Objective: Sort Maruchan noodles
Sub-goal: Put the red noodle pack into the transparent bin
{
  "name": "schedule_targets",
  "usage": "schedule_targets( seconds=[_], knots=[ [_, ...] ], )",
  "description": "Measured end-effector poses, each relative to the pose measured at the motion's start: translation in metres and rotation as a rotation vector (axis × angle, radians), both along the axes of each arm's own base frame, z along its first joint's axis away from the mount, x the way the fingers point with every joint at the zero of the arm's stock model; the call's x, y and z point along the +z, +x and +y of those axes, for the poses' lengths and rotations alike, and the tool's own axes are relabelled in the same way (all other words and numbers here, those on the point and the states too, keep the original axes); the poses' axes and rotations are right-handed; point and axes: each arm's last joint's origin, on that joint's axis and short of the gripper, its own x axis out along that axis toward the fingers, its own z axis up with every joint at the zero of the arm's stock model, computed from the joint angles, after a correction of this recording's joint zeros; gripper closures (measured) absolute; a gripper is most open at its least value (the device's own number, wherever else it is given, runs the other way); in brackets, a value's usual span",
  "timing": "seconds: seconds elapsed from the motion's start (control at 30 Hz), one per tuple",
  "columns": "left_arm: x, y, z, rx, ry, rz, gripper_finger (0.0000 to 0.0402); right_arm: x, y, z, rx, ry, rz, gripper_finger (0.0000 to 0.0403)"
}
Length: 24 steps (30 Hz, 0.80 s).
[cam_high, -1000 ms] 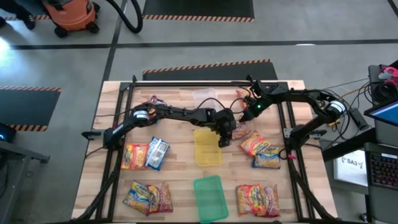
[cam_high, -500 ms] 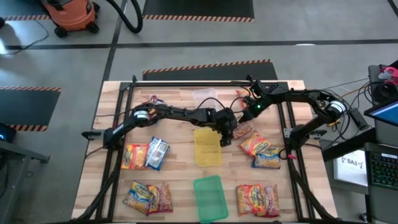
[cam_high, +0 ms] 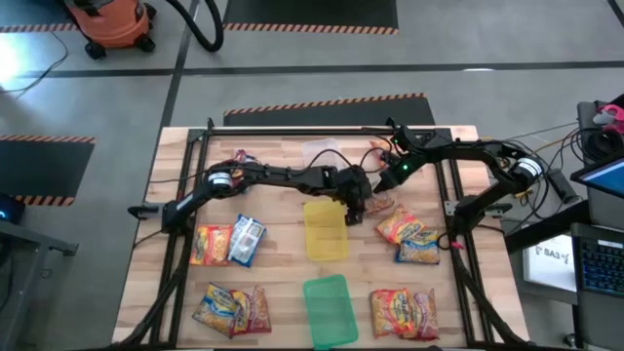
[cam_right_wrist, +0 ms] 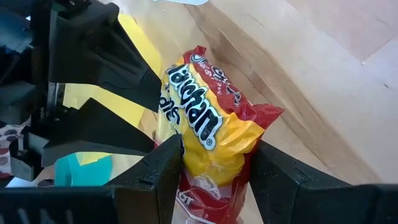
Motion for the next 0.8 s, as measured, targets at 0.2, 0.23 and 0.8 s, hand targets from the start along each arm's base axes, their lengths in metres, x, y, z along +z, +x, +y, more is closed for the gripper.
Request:
schedule_targets(
  seconds=[0.2, 0.23, 0.8],
  knots=[
    [0.001, 0.0, -0.001, -0.004, -0.003, 0.003, 0.0194, 0.0, 0.0, 0.0, -0.001, -0.001, 0.002, 0.0246],
    [0.001, -0.001, -0.001, -0.005, -0.004, 0.009, 0.0194, 0.0, 0.0, 0.0, -0.001, -0.002, 0.002, 0.0246],
    [0.069, -0.022, -0.027, -0.11, 0.028, -0.019, 0.0194, 0.002, 0.0, -0.001, -0.007, -0.024, -0.001, 0.0246]
  ],
)
